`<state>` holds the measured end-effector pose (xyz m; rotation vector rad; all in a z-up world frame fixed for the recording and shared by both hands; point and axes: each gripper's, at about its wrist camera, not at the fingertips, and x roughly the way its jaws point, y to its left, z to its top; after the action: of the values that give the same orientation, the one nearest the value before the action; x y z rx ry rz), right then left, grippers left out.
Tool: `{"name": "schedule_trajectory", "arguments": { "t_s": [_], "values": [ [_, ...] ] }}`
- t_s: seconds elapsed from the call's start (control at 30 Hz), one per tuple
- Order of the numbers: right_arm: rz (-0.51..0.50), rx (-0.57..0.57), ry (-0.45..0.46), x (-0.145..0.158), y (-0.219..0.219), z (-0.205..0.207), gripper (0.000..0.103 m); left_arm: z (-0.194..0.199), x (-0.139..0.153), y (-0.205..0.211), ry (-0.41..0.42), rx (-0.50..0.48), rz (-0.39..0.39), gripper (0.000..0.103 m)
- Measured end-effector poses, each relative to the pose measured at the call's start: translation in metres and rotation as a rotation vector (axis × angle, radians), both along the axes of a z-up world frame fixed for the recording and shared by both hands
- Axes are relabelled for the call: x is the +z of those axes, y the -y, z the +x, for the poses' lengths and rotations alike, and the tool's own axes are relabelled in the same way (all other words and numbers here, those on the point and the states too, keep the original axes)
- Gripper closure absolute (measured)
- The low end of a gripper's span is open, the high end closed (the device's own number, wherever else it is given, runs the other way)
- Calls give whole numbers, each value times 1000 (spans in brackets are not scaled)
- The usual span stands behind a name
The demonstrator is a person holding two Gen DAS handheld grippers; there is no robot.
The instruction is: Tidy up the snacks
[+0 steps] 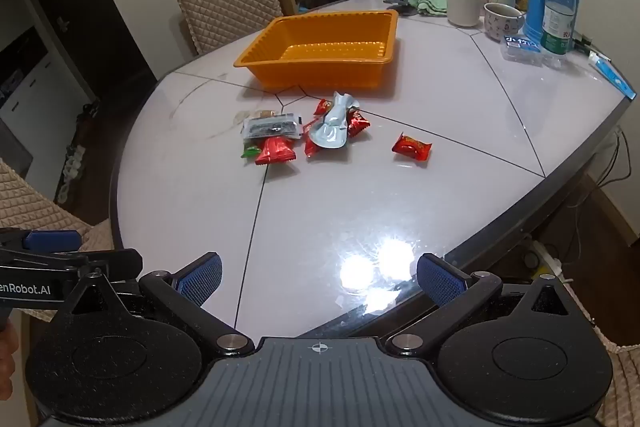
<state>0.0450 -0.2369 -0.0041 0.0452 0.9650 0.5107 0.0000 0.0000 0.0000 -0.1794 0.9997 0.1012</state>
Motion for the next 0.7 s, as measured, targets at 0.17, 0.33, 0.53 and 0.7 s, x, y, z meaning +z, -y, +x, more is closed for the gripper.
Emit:
{"name": "schedule_trajectory", "arguments": {
  "t_s": [0.17,0.33,0.53,0.7],
  "values": [
    [5,0,1,0,1,0,0,0,0,0,0,2,4,3],
    [5,0,0,1,1,0,0,0,0,0,3,0,5,3],
    [4,0,2,1,1,1,0,0,0,0,3,0,4,3],
    [5,0,2,2,0,1,0,0,0,0,3,1,4,3]
  ]
}}
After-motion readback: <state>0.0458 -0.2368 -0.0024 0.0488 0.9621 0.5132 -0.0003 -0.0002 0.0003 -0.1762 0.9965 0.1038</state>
